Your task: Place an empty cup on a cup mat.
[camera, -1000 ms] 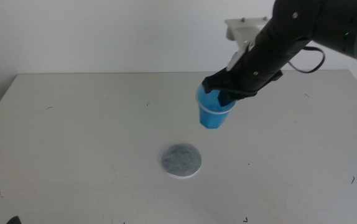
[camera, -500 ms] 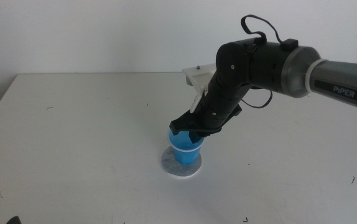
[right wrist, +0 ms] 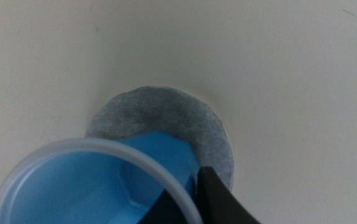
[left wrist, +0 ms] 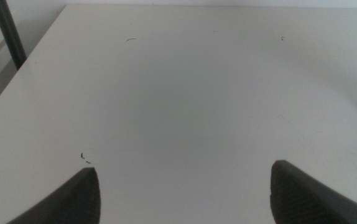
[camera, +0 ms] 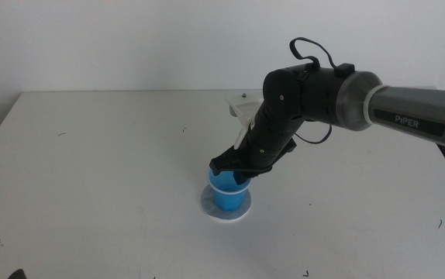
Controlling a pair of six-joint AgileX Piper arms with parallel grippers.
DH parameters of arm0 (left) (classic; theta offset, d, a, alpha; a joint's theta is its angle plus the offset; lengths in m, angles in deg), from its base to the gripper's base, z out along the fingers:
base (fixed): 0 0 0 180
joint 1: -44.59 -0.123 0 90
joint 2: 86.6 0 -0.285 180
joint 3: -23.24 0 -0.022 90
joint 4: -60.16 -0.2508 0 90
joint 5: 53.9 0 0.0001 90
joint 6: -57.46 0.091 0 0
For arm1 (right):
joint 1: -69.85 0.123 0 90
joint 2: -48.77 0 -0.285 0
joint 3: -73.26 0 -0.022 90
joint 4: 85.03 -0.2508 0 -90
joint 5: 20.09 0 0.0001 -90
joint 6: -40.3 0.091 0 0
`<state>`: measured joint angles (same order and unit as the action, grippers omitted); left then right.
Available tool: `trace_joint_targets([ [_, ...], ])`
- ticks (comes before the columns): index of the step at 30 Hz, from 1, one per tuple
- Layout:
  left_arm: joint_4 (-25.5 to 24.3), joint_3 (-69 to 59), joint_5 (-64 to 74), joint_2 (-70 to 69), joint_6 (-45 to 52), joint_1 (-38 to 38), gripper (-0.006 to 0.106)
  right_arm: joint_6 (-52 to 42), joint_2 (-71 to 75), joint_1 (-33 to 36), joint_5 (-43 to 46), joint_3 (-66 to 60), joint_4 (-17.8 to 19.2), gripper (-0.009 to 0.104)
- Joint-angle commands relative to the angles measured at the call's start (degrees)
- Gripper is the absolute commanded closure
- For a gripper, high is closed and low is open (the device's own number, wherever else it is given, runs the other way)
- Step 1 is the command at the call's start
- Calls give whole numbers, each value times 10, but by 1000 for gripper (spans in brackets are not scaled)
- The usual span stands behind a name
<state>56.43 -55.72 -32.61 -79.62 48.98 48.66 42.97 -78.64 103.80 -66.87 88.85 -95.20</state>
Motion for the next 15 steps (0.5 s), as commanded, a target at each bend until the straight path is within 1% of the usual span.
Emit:
trace_joint_targets([
  [1,0,3,-38,-7,-6,-1,-5,-5,30,1,13,10,4,92],
  [5,0,3,-38,-7,-6,-1,-5,-11,30,1,14,10,4,77],
  [11,0,3,-38,-7,-6,-1,-5,-11,36,1,12,10,4,48],
  [15,0,3,-38,-7,-6,-1,-5,-11,61,-4,10,16,5,34],
])
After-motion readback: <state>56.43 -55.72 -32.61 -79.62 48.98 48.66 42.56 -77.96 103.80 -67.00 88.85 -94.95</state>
